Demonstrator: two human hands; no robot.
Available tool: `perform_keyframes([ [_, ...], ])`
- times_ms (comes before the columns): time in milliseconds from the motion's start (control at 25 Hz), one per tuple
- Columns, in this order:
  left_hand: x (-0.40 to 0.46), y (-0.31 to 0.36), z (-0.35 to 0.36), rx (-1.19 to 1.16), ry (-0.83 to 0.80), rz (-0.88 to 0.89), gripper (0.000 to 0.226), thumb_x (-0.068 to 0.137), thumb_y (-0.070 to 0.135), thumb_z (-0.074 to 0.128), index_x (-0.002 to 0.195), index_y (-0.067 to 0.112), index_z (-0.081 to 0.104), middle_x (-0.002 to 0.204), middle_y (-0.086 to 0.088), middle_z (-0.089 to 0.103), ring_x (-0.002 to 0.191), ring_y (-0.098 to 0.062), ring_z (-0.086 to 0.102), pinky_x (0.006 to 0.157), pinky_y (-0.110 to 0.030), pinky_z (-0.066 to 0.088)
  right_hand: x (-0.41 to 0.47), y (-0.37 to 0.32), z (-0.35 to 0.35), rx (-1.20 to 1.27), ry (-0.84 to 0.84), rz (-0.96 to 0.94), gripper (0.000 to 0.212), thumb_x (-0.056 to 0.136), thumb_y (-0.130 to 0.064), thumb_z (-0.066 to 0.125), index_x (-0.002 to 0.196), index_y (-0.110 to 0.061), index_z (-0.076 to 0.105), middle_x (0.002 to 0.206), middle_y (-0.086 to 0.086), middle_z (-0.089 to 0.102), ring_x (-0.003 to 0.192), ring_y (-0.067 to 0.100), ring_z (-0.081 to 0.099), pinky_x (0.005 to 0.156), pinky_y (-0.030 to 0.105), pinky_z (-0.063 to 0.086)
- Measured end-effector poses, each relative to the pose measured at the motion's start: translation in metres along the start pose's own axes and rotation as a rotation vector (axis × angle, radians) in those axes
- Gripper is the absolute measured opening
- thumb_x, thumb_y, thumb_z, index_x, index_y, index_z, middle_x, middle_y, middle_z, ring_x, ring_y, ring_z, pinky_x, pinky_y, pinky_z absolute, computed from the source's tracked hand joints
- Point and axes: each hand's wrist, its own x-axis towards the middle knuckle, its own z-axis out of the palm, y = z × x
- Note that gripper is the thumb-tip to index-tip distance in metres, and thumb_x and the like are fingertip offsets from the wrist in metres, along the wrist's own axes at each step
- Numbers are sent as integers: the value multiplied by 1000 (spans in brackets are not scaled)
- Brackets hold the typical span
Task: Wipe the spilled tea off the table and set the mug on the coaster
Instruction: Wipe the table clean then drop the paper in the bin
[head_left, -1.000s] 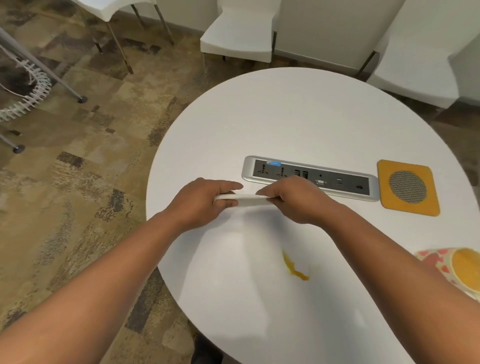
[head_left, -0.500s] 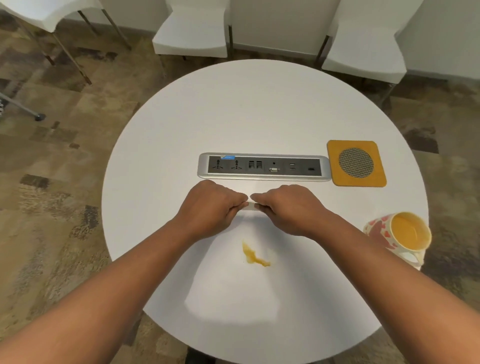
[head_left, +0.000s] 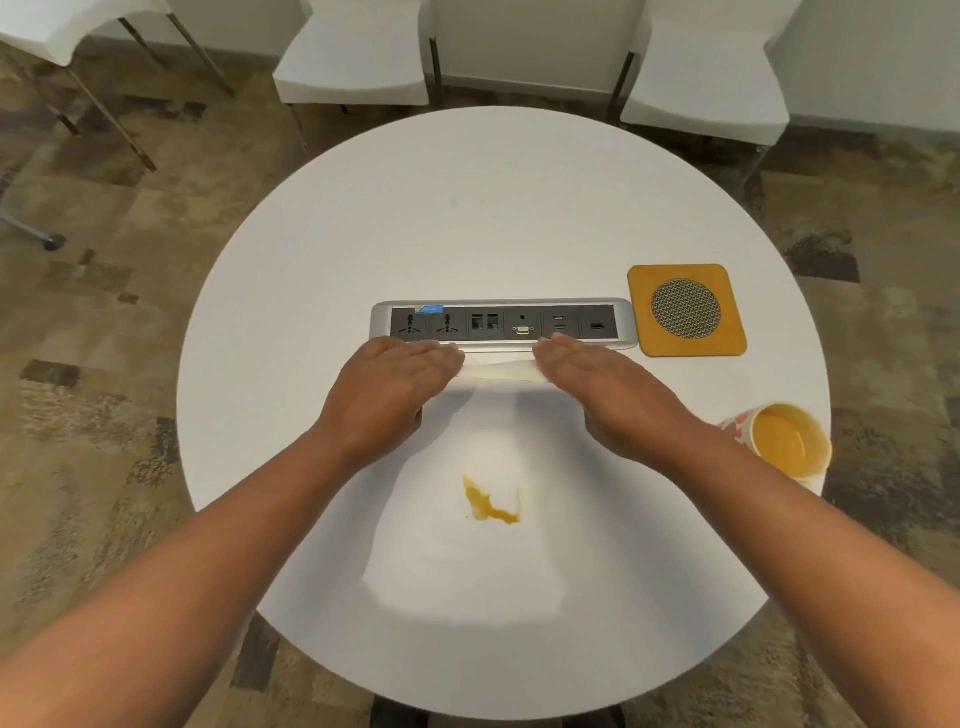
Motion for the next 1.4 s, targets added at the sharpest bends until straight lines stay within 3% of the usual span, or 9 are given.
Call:
perform_keyframes([
  [160, -20, 9, 25, -16, -157, 67, 80, 50, -24, 75, 126, 2, 72, 125, -12, 74, 108, -32, 75, 87, -42, 58, -17, 3, 41, 19, -173, -69, 76, 82, -6, -3, 156, -8, 15, 164, 12, 8, 153, 26, 4, 121, 30, 2],
  [240, -28, 13, 36, -54, -240, 62, 79, 53, -22, 75, 127, 4, 71, 127, -11, 73, 111, -32, 74, 89, -42, 58, -27, 4, 63, 19, -247, -68, 66, 93, -1, 9, 157, -12, 8, 166, 9, 1, 153, 22, -4, 119, 25, -4],
  [360, -34, 15, 47, -152, -363, -9, 69, 72, -15, 65, 136, 11, 66, 137, -5, 68, 127, -29, 65, 100, -41, 51, -34, 4, 78, 61, -312, -5, 78, 88, 9, 32, 158, -14, 6, 167, 7, -2, 153, 21, -7, 119, 24, -5],
  [480, -30, 15, 49, -251, -415, -93, 58, 87, -4, 54, 138, 20, 64, 132, -3, 71, 123, -29, 65, 98, -39, 49, -26, -1, 79, -15, -265, 24, 75, 87, -12, 44, 157, -17, 18, 166, 6, 13, 151, 27, 15, 119, 38, 22],
  [640, -23, 7, 47, -313, -380, -120, 47, 93, 3, 54, 133, 22, 69, 121, 1, 75, 110, -29, 70, 91, -36, 51, 3, -10, 80, -57, -226, -7, 80, 84, -32, 44, 158, -22, 16, 167, 1, 10, 153, 24, 9, 119, 41, 16],
  [880, -37, 0, 50, -373, -299, -224, 52, 94, 9, 47, 145, 11, 57, 138, -11, 67, 125, -33, 64, 104, -41, 49, 20, -3, 97, 77, -231, -164, 65, 96, -20, 33, 158, -18, 14, 167, 1, 3, 153, 21, -5, 122, 39, 9],
  [1120, -83, -20, 70, -204, -62, -541, 38, 87, -6, 58, 120, 4, 74, 132, -20, 68, 121, -44, 64, 101, -52, 52, -6, -15, 119, 221, -156, -36, 60, 99, -27, 26, 158, -20, 16, 167, -2, 2, 153, 18, -11, 121, 39, 3],
  [1280, -96, -8, 82, -199, -23, -598, 46, 90, -9, 61, 133, 7, 68, 145, -18, 59, 136, -45, 53, 107, -57, 45, -22, -44, 133, 259, -131, 62, 62, 101, -47, 12, 158, -24, 12, 165, -7, -6, 151, 13, -18, 119, 33, -4],
  [1400, -97, -9, 84, -216, -3, -585, 50, 85, -11, 60, 132, 4, 67, 145, -20, 59, 137, -46, 52, 106, -60, 45, -30, -68, 142, 255, -114, 165, 60, 102, -45, 15, 158, -26, 6, 165, -6, -11, 150, 14, -23, 118, 30, -9],
])
